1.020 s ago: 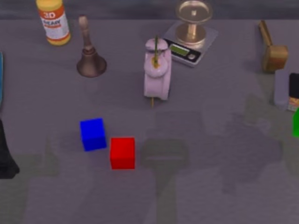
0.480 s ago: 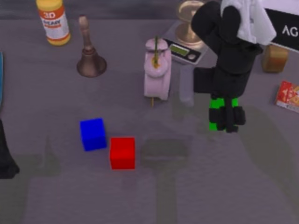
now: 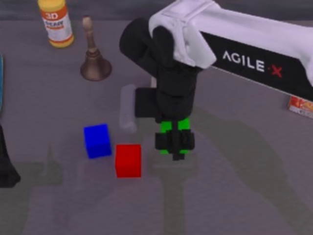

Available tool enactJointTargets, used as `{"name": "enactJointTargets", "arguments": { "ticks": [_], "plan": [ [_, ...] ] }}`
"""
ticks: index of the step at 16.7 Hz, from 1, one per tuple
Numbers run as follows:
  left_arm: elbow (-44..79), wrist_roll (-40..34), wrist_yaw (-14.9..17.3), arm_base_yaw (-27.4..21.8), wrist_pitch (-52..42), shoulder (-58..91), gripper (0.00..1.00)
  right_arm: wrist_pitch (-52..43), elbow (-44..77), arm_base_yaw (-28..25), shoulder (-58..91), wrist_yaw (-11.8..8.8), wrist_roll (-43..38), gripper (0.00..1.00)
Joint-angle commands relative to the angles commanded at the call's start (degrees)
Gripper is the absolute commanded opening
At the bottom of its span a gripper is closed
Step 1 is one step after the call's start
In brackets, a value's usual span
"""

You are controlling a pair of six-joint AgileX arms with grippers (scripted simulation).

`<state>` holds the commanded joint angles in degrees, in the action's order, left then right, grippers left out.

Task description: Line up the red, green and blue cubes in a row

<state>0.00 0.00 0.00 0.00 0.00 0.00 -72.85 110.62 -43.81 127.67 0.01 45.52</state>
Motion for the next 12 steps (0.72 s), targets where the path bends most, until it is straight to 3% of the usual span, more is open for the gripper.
{"name": "enactJointTargets", "arguments": {
  "ticks": [4, 12],
  "plan": [
    [0.0, 0.0, 0.0, 0.0, 0.0, 0.0, 1.0, 1.1, -0.9, 0.2, -0.1, 0.0, -0.1, 0.0],
    [0.0, 0.0, 0.0, 0.0, 0.0, 0.0, 1.0, 14.2, -11.6, 0.0, 2.6, 0.0, -0.1, 0.0]
  ]
}}
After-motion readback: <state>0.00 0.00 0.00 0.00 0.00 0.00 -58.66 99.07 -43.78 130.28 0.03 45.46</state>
